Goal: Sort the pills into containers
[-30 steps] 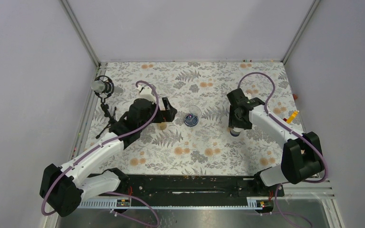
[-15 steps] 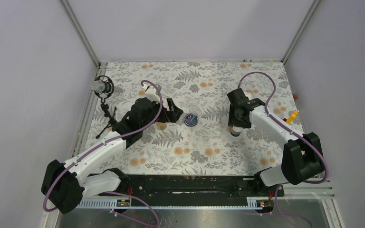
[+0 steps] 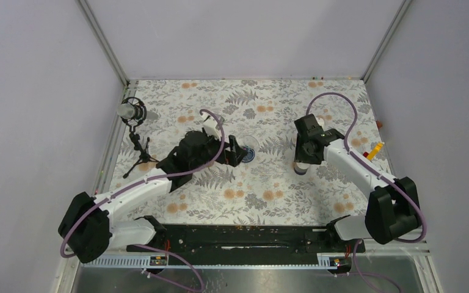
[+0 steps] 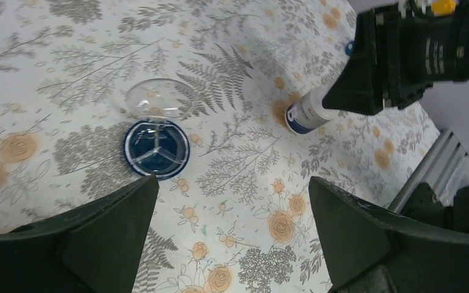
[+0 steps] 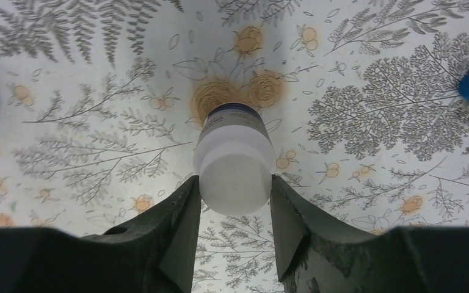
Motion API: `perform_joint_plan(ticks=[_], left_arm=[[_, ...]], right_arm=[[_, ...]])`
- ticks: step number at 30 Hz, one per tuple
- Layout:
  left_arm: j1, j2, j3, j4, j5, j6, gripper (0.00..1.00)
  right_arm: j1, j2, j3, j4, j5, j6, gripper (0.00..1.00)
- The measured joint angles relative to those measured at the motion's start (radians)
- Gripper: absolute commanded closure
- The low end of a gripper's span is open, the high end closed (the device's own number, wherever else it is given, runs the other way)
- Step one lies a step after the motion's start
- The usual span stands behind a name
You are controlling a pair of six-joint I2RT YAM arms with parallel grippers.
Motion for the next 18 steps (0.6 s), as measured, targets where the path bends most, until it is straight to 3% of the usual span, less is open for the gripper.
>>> perform_joint_plan(ticks=[7,12,18], left_arm=[[-0.1,0.087,-0.108,0.264,0.024,0.1,0.09],[-0.114,0.169,-0.161,0.438,0.14,0.178,0.12],[-0.115,0.226,-0.142,0.519,0.336,0.22,0.17]], right_arm=[[-0.004,-0.102,0.0,0.029,-0.236,-0.054,0.79],[-0.004,-0.136,0.002,0.064,-0.497,-0.085,0.79],[-0.004,-0.192,-0.009,0.163,-0.781,-0.098,0.79]])
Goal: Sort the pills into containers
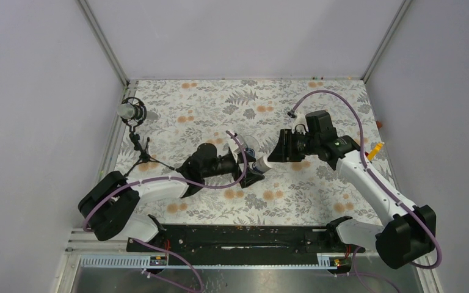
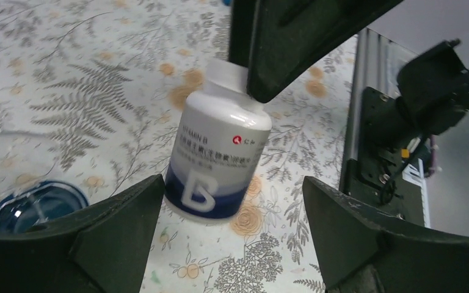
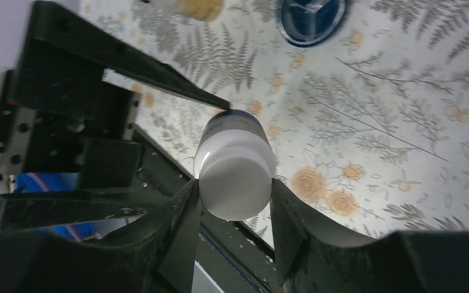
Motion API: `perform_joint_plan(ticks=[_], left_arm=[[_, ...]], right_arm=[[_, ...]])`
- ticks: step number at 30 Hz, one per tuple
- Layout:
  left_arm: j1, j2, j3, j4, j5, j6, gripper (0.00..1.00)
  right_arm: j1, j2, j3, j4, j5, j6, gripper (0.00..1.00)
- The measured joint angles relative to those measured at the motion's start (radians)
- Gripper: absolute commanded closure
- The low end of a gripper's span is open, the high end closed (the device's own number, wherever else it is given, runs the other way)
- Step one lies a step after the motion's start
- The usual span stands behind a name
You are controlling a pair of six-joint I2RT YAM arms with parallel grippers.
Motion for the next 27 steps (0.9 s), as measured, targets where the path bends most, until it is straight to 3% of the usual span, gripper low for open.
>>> perform_joint_plan(ticks=[7,10,15,17,19,21,23,27], left_arm=[[0.0,0.032,0.062,-0.018,0.139,0.03,0.29],[0.0,0.043,0.084,-0.032,0.158,0.037,0.4],[0.0,0.063,0.11,-0.067,0.163,0.053,0.47],[0.0,0.063,0.117,-0.084,0.164,0.063,0.67],[0.0,0.063,0.12,-0.093,0.166,0.08,1.0],[-0.002,0.063,0.124,-0.101,0.163,0.082,1.0],[-0.002,0.063,0.133,-0.121,0.15,0.083,1.0],[-0.002,0.063,0.135,-0.137,0.114,0.051,1.0]], right_arm=[[0.0,-0.043,-0.018,0.042,-0.143,-0.008,0.79],[0.001,-0.049,-0.022,0.051,-0.176,-0.012,0.78],[0.001,-0.059,-0.027,0.063,-0.192,-0.023,0.77],[0.001,-0.06,-0.027,0.064,-0.192,-0.027,0.71],[0.001,-0.06,-0.027,0.066,-0.192,-0.033,0.54],[0.002,-0.065,-0.035,0.077,-0.191,-0.037,0.35],[0.002,-0.078,-0.053,0.106,-0.18,-0.019,0.26],[0.016,-0.11,-0.087,0.19,-0.085,0.066,0.25]])
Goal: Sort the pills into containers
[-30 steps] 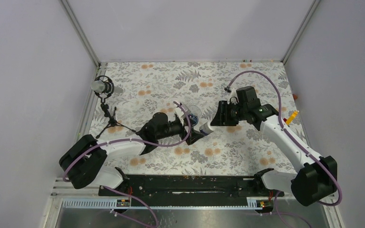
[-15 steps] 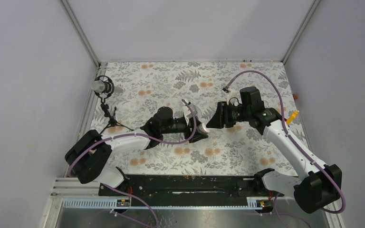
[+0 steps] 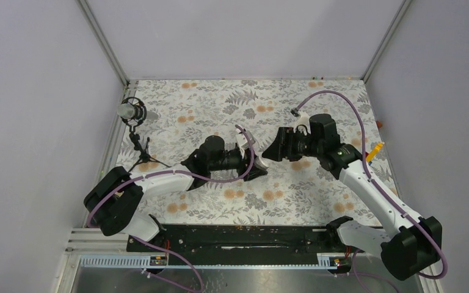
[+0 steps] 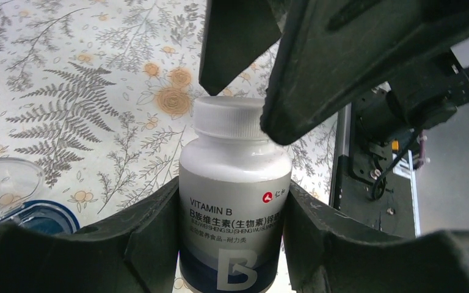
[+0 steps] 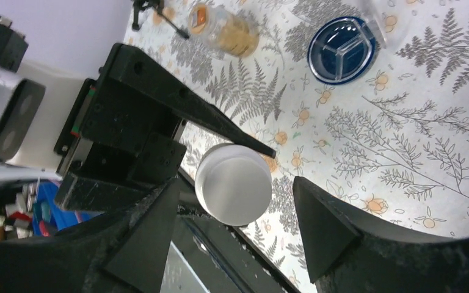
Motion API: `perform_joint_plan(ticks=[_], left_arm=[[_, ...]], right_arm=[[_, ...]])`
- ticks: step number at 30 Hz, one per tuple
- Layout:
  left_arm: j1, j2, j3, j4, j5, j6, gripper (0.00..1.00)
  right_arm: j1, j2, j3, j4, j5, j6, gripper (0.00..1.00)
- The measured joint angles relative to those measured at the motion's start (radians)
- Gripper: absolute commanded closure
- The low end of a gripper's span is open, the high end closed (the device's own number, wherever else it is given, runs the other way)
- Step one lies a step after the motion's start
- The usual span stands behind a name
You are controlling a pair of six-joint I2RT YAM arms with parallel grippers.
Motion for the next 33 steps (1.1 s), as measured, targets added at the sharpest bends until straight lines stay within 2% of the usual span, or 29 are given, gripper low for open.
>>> perform_joint_plan(ticks=[5,9,12,17,18,19,24,30,31,33], left_arm=[[0.0,0.0,0.0,0.013,-0.08,-0.066,1.0],[0.0,0.0,0.0,0.018,-0.128,-0.107,1.0],[0.001,0.0,0.001,0.028,-0.153,-0.127,1.0],[0.006,-0.013,0.003,0.045,-0.182,-0.14,1.0],[0.006,-0.017,0.003,0.043,-0.183,-0.14,1.0],[0.007,-0.022,0.003,0.041,-0.183,-0.14,1.0],[0.027,-0.061,0.003,0.031,-0.116,-0.145,1.0],[0.065,-0.139,0.002,0.066,0.084,-0.125,1.0],[0.072,-0.148,0.001,0.087,0.117,-0.129,1.0],[0.087,-0.154,-0.008,0.151,0.172,-0.148,1.0]], right_arm=[[0.081,0.013,0.0,0.047,0.177,0.125,0.32],[0.143,0.034,0.001,0.085,0.294,0.218,0.55],[0.149,0.035,0.001,0.102,0.34,0.262,0.6],[0.149,0.034,0.0,0.149,0.358,0.28,0.84],[0.15,0.033,0.0,0.153,0.356,0.273,0.89],[0.15,0.031,0.0,0.159,0.349,0.255,1.0],[0.142,0.003,0.01,0.18,0.231,0.095,1.0],[0.092,-0.008,0.103,0.137,-0.08,-0.148,1.0],[0.089,-0.002,0.127,0.117,-0.118,-0.181,0.95],[0.087,0.01,0.182,0.064,-0.17,-0.252,0.42]])
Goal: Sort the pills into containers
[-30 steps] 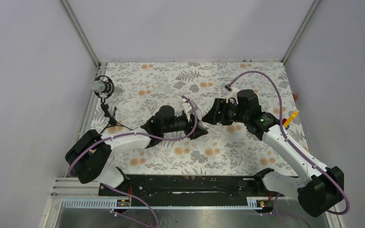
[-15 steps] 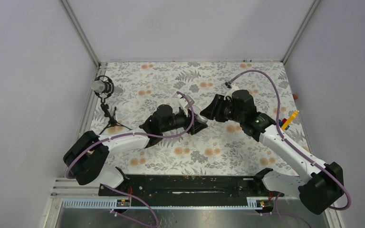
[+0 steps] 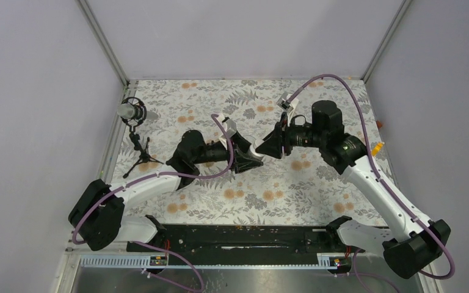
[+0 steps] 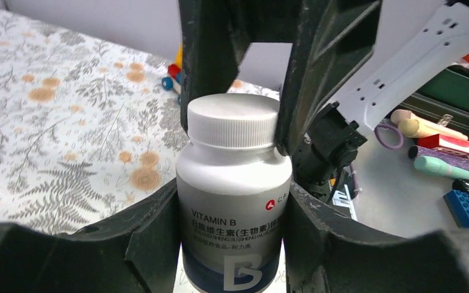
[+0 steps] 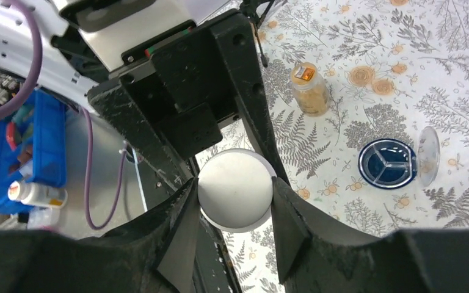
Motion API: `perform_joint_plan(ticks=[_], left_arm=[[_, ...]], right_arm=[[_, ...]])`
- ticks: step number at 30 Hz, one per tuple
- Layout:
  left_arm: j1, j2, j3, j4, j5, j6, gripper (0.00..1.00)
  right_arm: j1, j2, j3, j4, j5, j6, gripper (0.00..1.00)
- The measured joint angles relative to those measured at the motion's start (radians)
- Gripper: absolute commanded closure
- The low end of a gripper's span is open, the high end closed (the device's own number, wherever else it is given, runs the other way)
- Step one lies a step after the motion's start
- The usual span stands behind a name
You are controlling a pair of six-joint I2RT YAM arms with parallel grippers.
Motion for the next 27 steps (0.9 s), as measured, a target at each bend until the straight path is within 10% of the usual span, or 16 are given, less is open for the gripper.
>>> perform_joint_plan(ticks=[3,11,21,27], left_arm=[[0.011,0.005,-0.002,0.058,0.038,-0.018,1.0],[0.018,0.019,-0.002,0.013,-0.017,0.021,1.0],[0.027,0.019,0.005,-0.036,-0.102,0.031,1.0],[0.045,0.018,0.013,-0.037,-0.053,0.009,1.0]], right_arm=[[0.002,0.002,0.054,-0.064,0.012,-0.037,0.14],[0.1,0.02,0.083,-0.058,0.357,0.152,0.13],[0.188,0.088,0.085,-0.04,0.607,0.346,0.86],[0.176,0.088,0.085,-0.013,0.52,0.26,0.92]])
